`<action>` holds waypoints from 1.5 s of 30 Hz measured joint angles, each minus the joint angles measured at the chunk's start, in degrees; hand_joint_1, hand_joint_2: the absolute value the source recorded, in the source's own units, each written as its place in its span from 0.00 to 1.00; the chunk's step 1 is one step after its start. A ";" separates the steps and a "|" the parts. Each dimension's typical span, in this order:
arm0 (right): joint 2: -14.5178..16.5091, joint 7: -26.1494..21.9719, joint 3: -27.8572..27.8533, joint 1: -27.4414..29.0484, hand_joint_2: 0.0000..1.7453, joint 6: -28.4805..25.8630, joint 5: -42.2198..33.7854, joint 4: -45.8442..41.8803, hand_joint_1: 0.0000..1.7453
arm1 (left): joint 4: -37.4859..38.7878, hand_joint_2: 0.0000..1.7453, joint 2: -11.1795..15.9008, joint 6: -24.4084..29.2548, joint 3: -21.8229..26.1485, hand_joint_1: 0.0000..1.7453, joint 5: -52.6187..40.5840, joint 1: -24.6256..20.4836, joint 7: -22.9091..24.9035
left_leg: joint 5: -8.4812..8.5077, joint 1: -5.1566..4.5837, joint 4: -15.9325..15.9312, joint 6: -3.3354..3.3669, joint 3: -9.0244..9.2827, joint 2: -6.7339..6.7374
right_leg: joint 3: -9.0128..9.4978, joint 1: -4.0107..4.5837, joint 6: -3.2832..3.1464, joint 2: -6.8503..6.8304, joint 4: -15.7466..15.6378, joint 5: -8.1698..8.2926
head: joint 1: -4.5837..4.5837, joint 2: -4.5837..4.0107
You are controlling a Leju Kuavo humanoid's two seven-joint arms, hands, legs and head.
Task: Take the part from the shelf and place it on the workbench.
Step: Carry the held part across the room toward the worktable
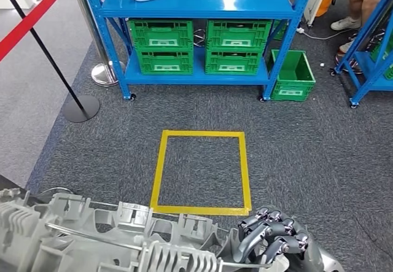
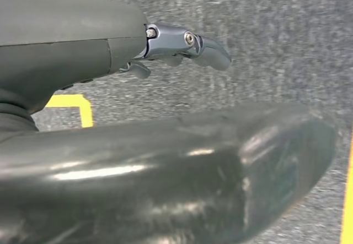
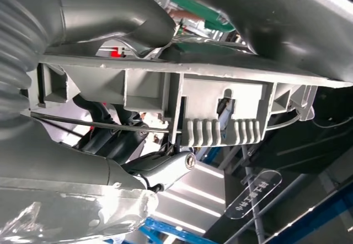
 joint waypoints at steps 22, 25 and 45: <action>2.14 -0.17 -4.05 -1.87 1.00 7.75 -3.71 0.30 1.00 | -0.03 0.00 3.42 0.04 0.02 0.00 0.10 -0.45 -2.12 | -5.76 0.69 -0.54 0.02 7.25 0.02 | -9.76 -0.36 0.31 -0.22 -1.91 5.33 | -0.43 -0.01; 2.62 -0.23 -4.36 -2.12 1.00 6.97 -3.08 0.30 1.00 | -0.02 0.00 3.51 0.02 -0.05 0.00 -0.27 -0.57 -2.08 | -3.41 0.50 -0.46 0.49 4.41 0.06 | -12.04 -0.37 0.72 -0.18 9.55 -3.03 | -0.08 -0.01; 3.26 -0.58 -4.77 -3.01 1.00 3.69 -2.11 -0.60 1.00 | -0.02 0.00 3.52 -0.02 -1.88 0.00 -2.08 -1.91 -1.68 | -5.70 1.16 10.22 -3.64 1.87 -0.17 | -6.08 -0.19 -1.69 -0.25 -5.66 6.70 | -0.61 -0.01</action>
